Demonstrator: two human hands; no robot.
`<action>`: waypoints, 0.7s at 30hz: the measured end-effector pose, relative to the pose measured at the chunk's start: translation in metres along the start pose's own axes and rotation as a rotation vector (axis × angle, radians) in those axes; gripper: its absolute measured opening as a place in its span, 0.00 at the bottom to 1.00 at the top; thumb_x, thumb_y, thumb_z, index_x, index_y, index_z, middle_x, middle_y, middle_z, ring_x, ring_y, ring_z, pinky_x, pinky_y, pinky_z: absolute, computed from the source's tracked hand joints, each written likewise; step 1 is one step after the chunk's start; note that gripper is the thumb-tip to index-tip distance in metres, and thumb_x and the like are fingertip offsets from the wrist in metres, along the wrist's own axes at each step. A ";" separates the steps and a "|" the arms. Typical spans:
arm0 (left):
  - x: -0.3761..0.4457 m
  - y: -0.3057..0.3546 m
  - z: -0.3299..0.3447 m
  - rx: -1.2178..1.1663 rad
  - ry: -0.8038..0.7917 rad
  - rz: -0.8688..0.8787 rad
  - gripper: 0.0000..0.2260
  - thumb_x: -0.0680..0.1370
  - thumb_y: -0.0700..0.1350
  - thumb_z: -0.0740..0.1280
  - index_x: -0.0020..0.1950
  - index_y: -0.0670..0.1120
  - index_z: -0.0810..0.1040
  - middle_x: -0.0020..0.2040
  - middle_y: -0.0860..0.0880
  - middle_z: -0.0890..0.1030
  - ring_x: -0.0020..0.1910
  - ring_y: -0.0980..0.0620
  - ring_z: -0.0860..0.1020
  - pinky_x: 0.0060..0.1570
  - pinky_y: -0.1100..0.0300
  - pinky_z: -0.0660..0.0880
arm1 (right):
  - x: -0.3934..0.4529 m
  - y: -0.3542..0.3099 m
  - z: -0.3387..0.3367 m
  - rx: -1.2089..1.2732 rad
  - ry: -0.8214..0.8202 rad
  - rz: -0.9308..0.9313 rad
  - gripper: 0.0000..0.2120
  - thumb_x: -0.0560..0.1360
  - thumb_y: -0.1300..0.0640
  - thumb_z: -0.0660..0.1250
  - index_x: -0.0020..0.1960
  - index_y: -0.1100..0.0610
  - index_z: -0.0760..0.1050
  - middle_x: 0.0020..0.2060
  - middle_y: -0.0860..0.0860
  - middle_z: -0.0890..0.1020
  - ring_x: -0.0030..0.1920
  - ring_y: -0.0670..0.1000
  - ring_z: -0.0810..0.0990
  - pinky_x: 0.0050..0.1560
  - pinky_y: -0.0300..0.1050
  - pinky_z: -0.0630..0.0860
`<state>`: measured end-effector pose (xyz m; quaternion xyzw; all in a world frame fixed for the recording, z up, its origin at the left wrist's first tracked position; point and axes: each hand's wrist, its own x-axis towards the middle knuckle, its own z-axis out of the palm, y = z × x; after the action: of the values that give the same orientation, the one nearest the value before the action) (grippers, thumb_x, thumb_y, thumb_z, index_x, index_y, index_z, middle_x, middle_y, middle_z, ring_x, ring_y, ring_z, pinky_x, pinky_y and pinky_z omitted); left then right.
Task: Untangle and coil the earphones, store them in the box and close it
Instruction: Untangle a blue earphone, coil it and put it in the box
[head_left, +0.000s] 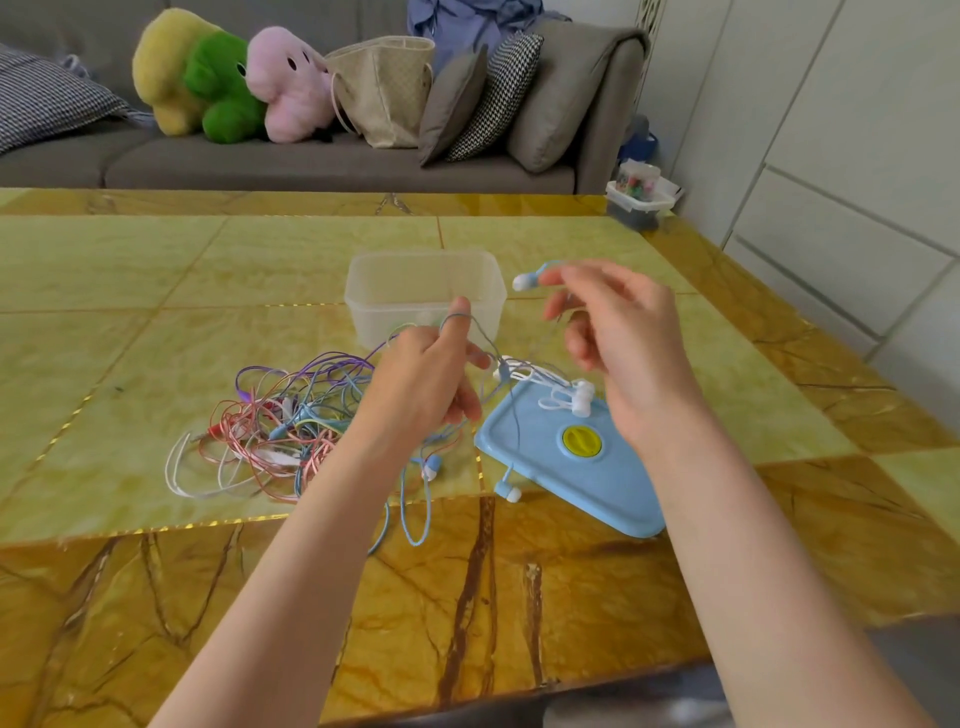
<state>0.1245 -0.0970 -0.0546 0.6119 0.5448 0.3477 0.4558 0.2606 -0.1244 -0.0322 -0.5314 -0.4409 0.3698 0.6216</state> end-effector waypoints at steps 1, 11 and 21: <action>0.001 0.000 -0.001 -0.062 0.005 -0.030 0.21 0.82 0.54 0.50 0.46 0.43 0.77 0.22 0.48 0.77 0.19 0.55 0.71 0.27 0.61 0.65 | 0.001 -0.002 -0.002 0.053 0.058 0.001 0.10 0.76 0.62 0.61 0.39 0.58 0.78 0.26 0.48 0.77 0.21 0.45 0.63 0.22 0.35 0.57; 0.000 -0.001 -0.018 -0.450 -0.032 -0.095 0.10 0.77 0.37 0.63 0.57 0.47 0.75 0.42 0.50 0.78 0.37 0.55 0.75 0.32 0.65 0.73 | 0.008 0.002 -0.021 -0.237 0.018 0.127 0.08 0.73 0.63 0.63 0.38 0.60 0.78 0.19 0.48 0.68 0.18 0.44 0.59 0.18 0.33 0.54; -0.001 0.026 -0.018 0.156 -0.039 0.561 0.07 0.76 0.40 0.63 0.46 0.52 0.77 0.28 0.56 0.78 0.24 0.55 0.68 0.27 0.64 0.66 | -0.001 -0.006 -0.011 -0.329 -0.335 0.000 0.18 0.75 0.65 0.65 0.62 0.51 0.72 0.57 0.44 0.77 0.30 0.46 0.77 0.24 0.37 0.68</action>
<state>0.1166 -0.0949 -0.0244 0.7784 0.3707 0.4056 0.3037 0.2703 -0.1298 -0.0273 -0.5566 -0.5924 0.3760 0.4448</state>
